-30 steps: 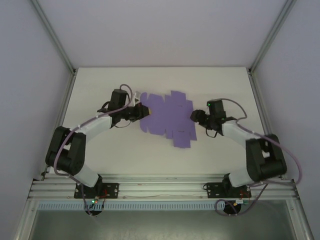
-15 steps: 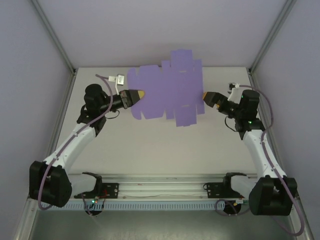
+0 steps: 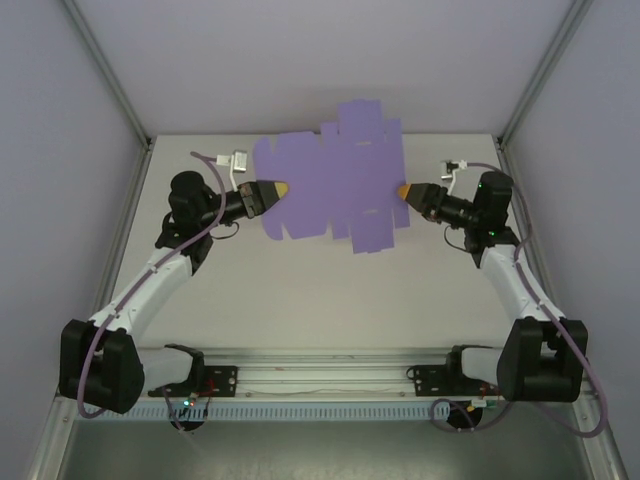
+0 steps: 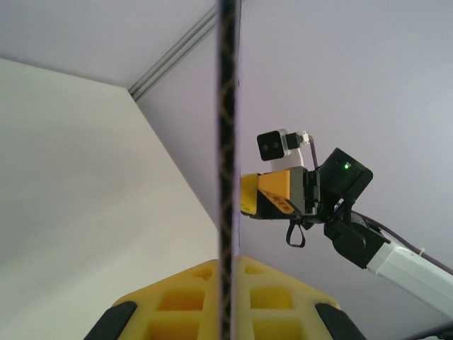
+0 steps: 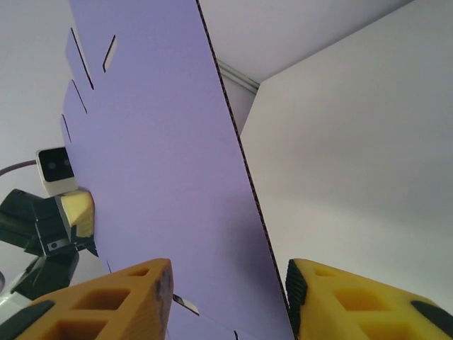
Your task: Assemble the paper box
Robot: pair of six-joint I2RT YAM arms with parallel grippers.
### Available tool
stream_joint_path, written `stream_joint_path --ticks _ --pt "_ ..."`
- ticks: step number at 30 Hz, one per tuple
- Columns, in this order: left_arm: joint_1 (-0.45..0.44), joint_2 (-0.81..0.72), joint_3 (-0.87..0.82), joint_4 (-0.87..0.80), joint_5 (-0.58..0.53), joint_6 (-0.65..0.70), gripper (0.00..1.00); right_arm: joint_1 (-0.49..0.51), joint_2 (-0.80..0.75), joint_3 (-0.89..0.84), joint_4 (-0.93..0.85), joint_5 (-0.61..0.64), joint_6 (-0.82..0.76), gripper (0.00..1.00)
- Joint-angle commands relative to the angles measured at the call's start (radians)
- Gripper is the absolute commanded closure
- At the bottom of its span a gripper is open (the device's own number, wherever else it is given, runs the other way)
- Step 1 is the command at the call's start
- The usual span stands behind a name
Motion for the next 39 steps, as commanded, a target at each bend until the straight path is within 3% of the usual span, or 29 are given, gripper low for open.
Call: stream_joint_path --ticks 1,5,18,22,26,27,30,33,34,36,38,39 --pt "-0.002 -0.015 -0.006 0.049 -0.010 0.003 1.00 0.017 0.019 0.039 0.057 -0.110 0.000 0.58" --pt "-0.002 -0.009 -0.006 0.036 -0.018 0.006 1.00 0.030 0.028 0.046 0.064 -0.146 -0.035 0.66" --pt "-0.001 0.003 -0.007 0.029 -0.022 0.006 1.00 0.046 -0.019 0.074 -0.042 -0.239 -0.221 0.68" --pt "0.001 0.003 -0.002 -0.001 -0.031 0.020 1.00 0.046 -0.036 0.086 -0.081 -0.221 -0.264 0.84" --pt "0.001 -0.004 -0.016 0.008 -0.037 0.020 1.00 0.047 -0.042 0.103 -0.113 -0.228 -0.289 0.93" --pt "0.001 -0.004 -0.018 0.010 -0.037 0.020 1.00 0.046 -0.042 0.105 -0.113 -0.219 -0.288 1.00" --pt "0.001 -0.003 -0.017 -0.016 -0.043 0.034 1.00 0.048 -0.051 0.111 -0.139 -0.155 -0.326 1.00" --pt "0.001 0.000 -0.012 -0.100 -0.097 0.069 1.00 0.100 -0.079 0.150 -0.419 0.099 -0.630 1.00" --pt "0.001 0.003 -0.007 -0.156 -0.133 0.090 0.90 0.140 -0.109 0.168 -0.487 0.259 -0.688 1.00" --pt "0.001 0.009 -0.003 -0.258 -0.209 0.129 0.46 0.198 -0.112 0.204 -0.562 0.467 -0.730 1.00" --pt "0.001 0.009 -0.006 -0.386 -0.330 0.171 0.07 0.214 -0.097 0.236 -0.610 0.525 -0.752 1.00" --pt "0.002 0.009 -0.008 -0.458 -0.413 0.184 0.00 0.214 -0.088 0.243 -0.629 0.523 -0.766 1.00"
